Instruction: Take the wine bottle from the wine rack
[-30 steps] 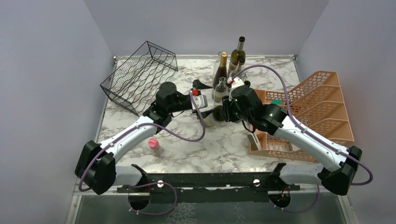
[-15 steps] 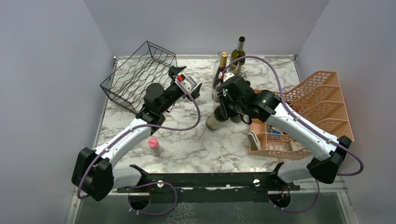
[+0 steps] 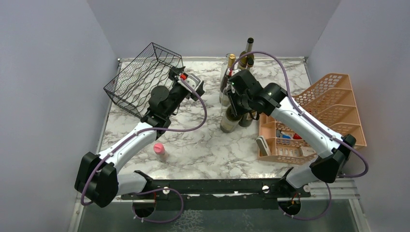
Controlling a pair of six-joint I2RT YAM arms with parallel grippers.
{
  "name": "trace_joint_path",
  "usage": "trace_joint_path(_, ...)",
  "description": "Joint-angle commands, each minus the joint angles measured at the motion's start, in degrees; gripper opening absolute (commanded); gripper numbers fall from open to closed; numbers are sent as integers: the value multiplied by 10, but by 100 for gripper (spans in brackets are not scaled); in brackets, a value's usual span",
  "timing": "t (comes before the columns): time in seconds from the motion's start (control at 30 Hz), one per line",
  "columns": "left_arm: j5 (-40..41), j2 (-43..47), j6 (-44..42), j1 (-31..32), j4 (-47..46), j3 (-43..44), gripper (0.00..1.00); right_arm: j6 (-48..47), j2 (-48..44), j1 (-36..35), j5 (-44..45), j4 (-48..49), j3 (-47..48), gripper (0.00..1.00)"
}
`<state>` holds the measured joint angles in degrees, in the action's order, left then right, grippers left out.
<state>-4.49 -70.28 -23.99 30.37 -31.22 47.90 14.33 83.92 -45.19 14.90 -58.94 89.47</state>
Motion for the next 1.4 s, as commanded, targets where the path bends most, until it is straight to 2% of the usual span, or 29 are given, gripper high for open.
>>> trace_joint_path(0.0,23,-4,9,-3,-21,-2,99,-25,31,20,-18,19,46,1)
trace_joint_path(0.3,15,-8,20,-13,-22,-1,99,-38,73,34,-30,-11,77,5)
trace_joint_path(0.97,-12,-15,57,-35,-23,6,99,-40,42,34,-60,-81,93,9)
trace_joint_path(1.27,-10,-19,57,-35,-23,6,99,-53,83,35,-70,-44,85,30)
trace_joint_path(1.37,-13,-18,59,-36,-23,7,99,-54,91,36,-67,-40,87,41)
